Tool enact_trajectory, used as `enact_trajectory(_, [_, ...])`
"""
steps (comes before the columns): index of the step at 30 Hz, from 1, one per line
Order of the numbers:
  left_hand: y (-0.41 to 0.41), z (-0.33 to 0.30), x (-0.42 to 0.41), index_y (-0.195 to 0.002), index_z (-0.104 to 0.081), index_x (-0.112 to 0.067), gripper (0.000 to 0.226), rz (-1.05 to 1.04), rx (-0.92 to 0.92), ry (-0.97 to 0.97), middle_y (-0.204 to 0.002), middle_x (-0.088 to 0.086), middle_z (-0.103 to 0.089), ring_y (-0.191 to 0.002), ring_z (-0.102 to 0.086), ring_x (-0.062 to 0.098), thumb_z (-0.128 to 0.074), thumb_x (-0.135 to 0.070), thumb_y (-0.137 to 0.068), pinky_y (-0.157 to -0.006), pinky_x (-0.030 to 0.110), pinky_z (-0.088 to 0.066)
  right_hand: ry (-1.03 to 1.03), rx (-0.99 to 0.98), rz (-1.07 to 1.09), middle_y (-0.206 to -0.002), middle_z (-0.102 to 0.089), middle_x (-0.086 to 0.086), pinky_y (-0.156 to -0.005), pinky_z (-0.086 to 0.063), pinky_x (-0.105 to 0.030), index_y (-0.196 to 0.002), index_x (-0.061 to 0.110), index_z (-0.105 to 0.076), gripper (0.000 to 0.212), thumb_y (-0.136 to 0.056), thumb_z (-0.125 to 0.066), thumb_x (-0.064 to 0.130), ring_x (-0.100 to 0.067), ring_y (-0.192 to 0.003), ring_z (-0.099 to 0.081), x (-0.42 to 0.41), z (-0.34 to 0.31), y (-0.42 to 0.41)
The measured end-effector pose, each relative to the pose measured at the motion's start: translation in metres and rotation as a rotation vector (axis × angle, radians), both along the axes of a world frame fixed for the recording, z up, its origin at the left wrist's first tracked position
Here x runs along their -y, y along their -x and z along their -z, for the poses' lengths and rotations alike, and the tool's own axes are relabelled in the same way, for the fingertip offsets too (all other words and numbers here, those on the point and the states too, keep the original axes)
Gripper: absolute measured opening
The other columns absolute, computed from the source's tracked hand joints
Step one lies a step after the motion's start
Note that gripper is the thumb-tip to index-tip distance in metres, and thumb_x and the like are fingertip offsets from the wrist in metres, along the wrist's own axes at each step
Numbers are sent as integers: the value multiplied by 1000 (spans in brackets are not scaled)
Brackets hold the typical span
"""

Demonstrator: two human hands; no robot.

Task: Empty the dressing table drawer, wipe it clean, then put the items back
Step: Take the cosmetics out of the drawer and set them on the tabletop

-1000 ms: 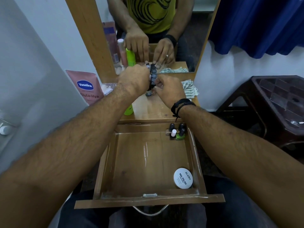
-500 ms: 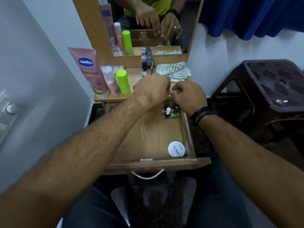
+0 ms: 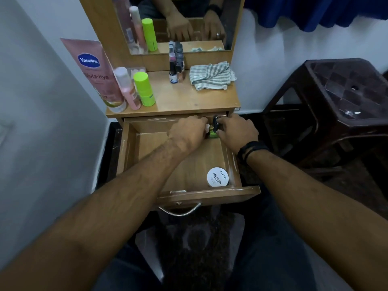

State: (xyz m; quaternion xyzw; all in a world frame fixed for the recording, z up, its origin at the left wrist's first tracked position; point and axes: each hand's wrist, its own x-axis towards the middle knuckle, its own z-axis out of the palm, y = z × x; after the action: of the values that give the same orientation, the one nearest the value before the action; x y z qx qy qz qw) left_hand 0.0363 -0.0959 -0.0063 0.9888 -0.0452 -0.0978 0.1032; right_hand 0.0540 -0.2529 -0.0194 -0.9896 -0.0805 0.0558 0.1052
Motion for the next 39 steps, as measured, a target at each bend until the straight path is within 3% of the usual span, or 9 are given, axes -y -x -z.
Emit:
enact_trajectory(5, [-5,0,4,-119,-61,-30,26,-19,-35,-3,-120,6,-60,-110,-60,37,-49,-34,-96,-86,50,-52,-11,-6,7,-111,-57,-1,-83,-51,-54,-117,32,-62,36,-84,-56,46,-35,-99,-59,-4,-2,-4])
enact_trajectory(10, [-6,0,6,-119,-58,-26,24,-17,-29,-9,-116,5,-57,-109,-59,37,-51,-31,-96,-87,54,-53,-19,24,-56,-107,-58,-1,-87,-43,-40,-103,23,-65,22,-88,-63,39,-27,-96,-60,-3,-2,-9])
enact_trajectory(19, [-7,-3,14,-120,-50,-19,22,-6,12,-44,-119,11,-61,-107,-60,39,-52,-24,-99,-83,56,-54,-85,41,-47,-98,-60,0,-87,-47,-42,-94,21,-64,15,-86,-64,34,-23,-91,-60,-4,-6,-7])
enact_trajectory(22, [-2,-12,14,-122,-51,-18,26,8,15,-72,-120,13,-61,-110,-59,39,-55,-24,-97,-79,49,-51,-139,59,-25,-94,-65,1,-86,-46,-40,-88,21,-62,14,-81,-65,33,-23,-89,-61,-3,-10,-4])
enact_trajectory(28, [5,-66,-3,-122,-64,-20,29,87,54,-189,-117,11,-64,-102,-61,33,-58,-29,-95,-72,37,-43,-312,81,-11,-79,-67,2,-75,-51,-36,-79,20,-62,19,-70,-73,32,-23,-80,-62,-1,-44,-6])
enact_trajectory(30, [2,-92,-12,-118,-67,-22,27,104,53,-211,-112,9,-64,-92,-59,30,-58,-31,-95,-72,37,-47,-349,106,-17,-79,-67,1,-69,-49,-32,-78,20,-63,18,-69,-74,30,-21,-80,-61,-4,-64,-11])
enact_trajectory(33, [-9,-128,-23,-114,-70,-24,24,149,97,-241,-107,4,-67,-93,-63,26,-60,-34,-95,-79,42,-56,-447,182,-36,-77,-65,5,-61,-42,-26,-80,21,-64,15,-70,-73,25,-16,-78,-58,-15,-91,-22])
enact_trajectory(37, [-33,-165,-36,-111,-68,-22,19,111,231,-330,-101,3,-64,-83,-56,23,-59,-33,-97,-66,37,-46,-541,290,-78,-77,-65,6,-69,-48,-29,-85,20,-68,14,-72,-73,24,-16,-79,-60,-37,-111,-46])
enact_trajectory(39, [-47,-174,-44,-114,-68,-21,21,54,272,-339,-103,8,-61,-83,-52,27,-59,-29,-97,-67,38,-43,-577,299,-81,-75,-63,7,-70,-48,-27,-85,20,-69,12,-73,-72,21,-13,-77,-58,-50,-113,-60])
